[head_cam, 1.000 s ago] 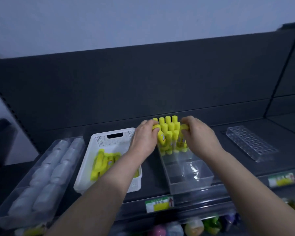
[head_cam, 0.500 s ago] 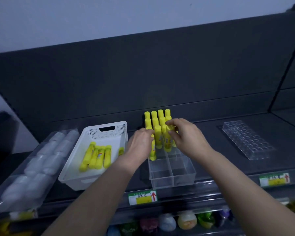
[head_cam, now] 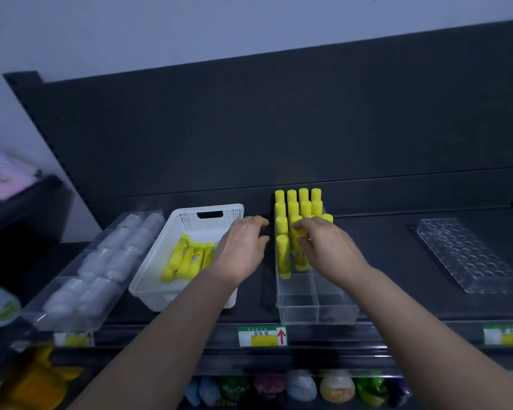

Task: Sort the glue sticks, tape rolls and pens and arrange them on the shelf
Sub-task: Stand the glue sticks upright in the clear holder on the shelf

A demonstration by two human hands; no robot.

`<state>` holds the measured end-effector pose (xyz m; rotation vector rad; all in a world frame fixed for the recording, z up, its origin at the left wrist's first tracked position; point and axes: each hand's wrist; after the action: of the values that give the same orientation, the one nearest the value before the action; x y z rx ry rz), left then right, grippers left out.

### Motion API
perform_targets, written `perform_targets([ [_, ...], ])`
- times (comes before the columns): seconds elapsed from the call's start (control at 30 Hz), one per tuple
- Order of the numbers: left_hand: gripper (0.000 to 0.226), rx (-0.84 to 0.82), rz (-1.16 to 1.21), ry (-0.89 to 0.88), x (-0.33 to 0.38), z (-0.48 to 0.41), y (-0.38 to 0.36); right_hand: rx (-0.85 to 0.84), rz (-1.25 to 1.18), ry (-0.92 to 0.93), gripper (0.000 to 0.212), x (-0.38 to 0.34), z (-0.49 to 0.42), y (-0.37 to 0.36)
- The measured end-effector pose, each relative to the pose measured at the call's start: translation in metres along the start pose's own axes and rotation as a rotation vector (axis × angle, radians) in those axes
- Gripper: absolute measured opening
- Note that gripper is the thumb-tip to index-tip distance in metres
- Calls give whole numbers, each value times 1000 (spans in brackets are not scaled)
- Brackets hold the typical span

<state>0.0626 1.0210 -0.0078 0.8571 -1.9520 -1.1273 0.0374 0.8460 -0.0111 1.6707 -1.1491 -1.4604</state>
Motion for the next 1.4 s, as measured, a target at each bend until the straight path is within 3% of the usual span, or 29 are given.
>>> perform_targets([
  [0.17,34,30,19,37,-19,10,11,-69,87,-40,35,4,3,-8],
  [0.43,34,38,33,169,-80,25,37,179,20,162,26,-50,7,-8],
  [0.6,28,-214,-1,139,-113,42,38,100,54,226,26,-86,14,-43],
  [0.7,35,-380,0,39,-118,43,32,32,124,180,32,-99,15,-62],
  [0.87,45,-503,-50,-51,-126,33,12,13,169,71,33,-108,12,-72],
  [1.17,48,-549,-204,-219,-137,15,-4,-9,139,-43,30,-118,15,-74],
  [1.3,26,-499,-248,-294,-140,14,-2,-10,156,-71,29,-122,14,-74],
  [1.4,16,-378,-129,-284,-144,15,10,1,183,-71,29,-127,13,-74],
])
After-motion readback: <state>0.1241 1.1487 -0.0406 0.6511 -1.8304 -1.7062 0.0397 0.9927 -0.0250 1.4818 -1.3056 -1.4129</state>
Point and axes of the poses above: each hand's wrist, its own z-axis away from the middle knuckle, its own y-axis out of the back of the hand, x = y × z, and after that the axes turned 15 degrees about -y, right-handed
